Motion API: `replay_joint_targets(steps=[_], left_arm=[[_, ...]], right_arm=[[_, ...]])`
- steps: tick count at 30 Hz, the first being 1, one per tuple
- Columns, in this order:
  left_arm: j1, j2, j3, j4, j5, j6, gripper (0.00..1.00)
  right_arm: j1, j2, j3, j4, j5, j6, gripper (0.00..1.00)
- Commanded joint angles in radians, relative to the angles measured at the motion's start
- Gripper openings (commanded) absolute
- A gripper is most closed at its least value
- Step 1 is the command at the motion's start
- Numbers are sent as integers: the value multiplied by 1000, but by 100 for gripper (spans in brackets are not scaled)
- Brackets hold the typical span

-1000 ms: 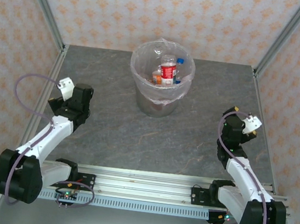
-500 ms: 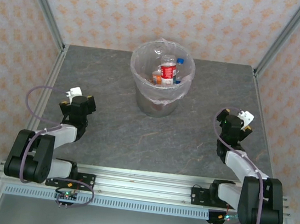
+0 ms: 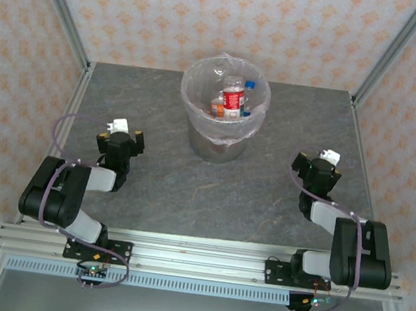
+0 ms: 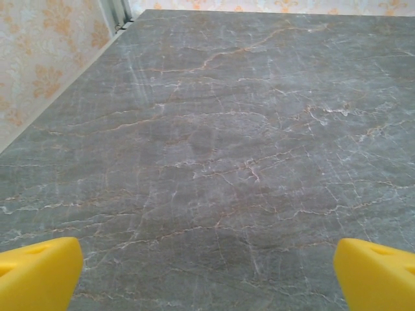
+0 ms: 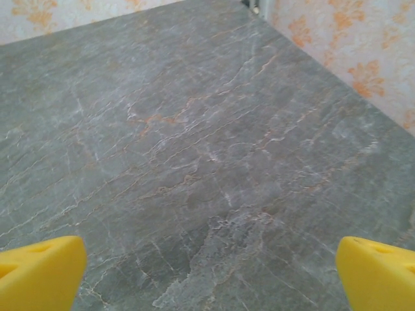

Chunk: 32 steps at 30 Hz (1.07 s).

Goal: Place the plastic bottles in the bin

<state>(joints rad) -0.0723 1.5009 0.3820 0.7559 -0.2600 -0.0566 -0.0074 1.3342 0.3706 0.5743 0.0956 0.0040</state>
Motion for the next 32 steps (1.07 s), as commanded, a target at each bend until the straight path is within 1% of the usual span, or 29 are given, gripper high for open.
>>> replay_joint_targets(steps=[1, 3, 5, 7, 8, 9, 11, 12, 14, 15, 16, 18, 32], left_arm=[[-6, -9, 19, 28, -71, 11, 100], [-7, -8, 20, 30, -71, 11, 100], [-7, -8, 20, 29, -71, 11, 100], [-7, -8, 20, 28, -70, 11, 100], [-7, -10, 20, 26, -69, 11, 100], [-6, -10, 19, 29, -69, 11, 100], [-7, -10, 18, 29, -68, 11, 100], [-7, -10, 18, 29, -68, 11, 100], [-7, -10, 18, 29, -69, 12, 100], [-7, -10, 18, 29, -68, 11, 100], [-7, -10, 18, 29, -68, 11, 100], [-7, -10, 18, 29, -69, 11, 100], [-7, -10, 18, 29, -65, 12, 100]], right_arm=[[-6, 41, 18, 146, -90, -8, 99], [-6, 76, -26, 245, -111, -15, 99], [-6, 128, -79, 392, -127, -23, 99], [-6, 170, -97, 455, -127, -23, 99], [-6, 174, -90, 448, -126, -24, 99], [-6, 166, -66, 393, -120, -22, 99], [-6, 182, 7, 272, -52, 7, 99], [0, 185, 33, 226, -73, -9, 99], [9, 189, 34, 230, -79, -24, 99], [7, 187, 35, 226, -117, -35, 99], [4, 192, 45, 213, -185, -58, 99], [-4, 189, 40, 221, -210, -59, 99], [-5, 188, 40, 222, -209, -59, 99]])
